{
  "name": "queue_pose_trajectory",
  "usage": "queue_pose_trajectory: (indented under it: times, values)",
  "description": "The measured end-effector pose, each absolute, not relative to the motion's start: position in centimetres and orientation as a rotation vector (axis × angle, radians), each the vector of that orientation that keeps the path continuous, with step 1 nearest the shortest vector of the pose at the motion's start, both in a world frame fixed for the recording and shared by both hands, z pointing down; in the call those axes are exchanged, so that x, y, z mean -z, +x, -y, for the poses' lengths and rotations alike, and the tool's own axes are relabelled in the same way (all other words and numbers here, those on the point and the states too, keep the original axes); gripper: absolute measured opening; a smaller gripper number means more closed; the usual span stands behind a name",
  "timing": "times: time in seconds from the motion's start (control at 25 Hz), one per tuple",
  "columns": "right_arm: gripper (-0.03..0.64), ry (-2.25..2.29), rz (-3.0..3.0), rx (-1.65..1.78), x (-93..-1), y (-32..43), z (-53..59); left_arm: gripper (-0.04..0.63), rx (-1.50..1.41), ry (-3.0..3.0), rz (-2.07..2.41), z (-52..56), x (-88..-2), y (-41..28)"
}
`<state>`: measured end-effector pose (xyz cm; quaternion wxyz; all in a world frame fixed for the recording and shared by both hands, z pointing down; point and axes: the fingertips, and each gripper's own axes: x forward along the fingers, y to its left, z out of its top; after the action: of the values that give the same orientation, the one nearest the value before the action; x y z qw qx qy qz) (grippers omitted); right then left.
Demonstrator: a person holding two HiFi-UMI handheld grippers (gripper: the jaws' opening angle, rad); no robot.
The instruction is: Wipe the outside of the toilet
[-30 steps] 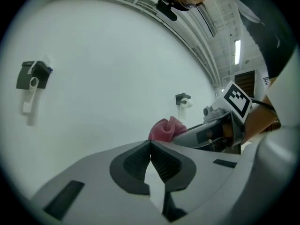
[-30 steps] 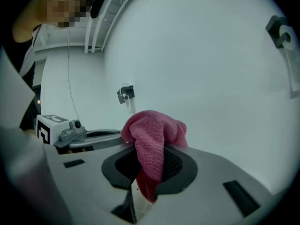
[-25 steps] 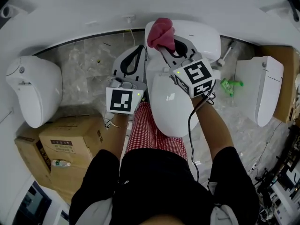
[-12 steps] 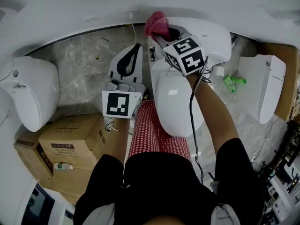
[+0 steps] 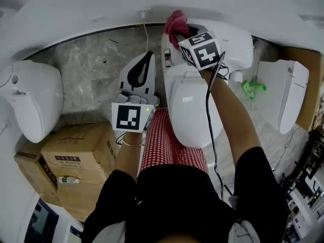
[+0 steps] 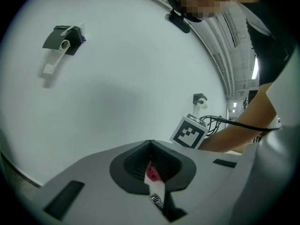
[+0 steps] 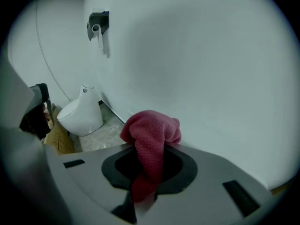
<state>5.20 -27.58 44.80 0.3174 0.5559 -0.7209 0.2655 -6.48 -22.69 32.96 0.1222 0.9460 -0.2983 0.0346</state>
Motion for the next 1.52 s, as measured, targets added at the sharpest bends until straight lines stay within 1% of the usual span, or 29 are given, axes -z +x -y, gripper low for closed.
queue_pose_trajectory:
  times: [0.4,0.56,1.0,1.52]
  values:
    - [0.078,1.416,1.819,-0.705,-44.6,6.9,27.1,0.009,-0.124,2.752,0.821,21.7,-33.8,-4.6]
    - [0.078,1.435,1.809,-0.654,-44.5,8.2,26.9,0.009,-0.113,2.742,0.798,21.2,-33.8,-4.1]
    - [0.078,1.537,1.818,-0.632,-43.4,12.9,26.1,0.009,-0.140,2.767,0.716,19.6,-34.2,-1.9]
    - [0.078,1.695,1.746,-0.612,-42.4,20.5,23.1,0.009,-0.170,2.780,0.635,17.1,-35.1,1.0]
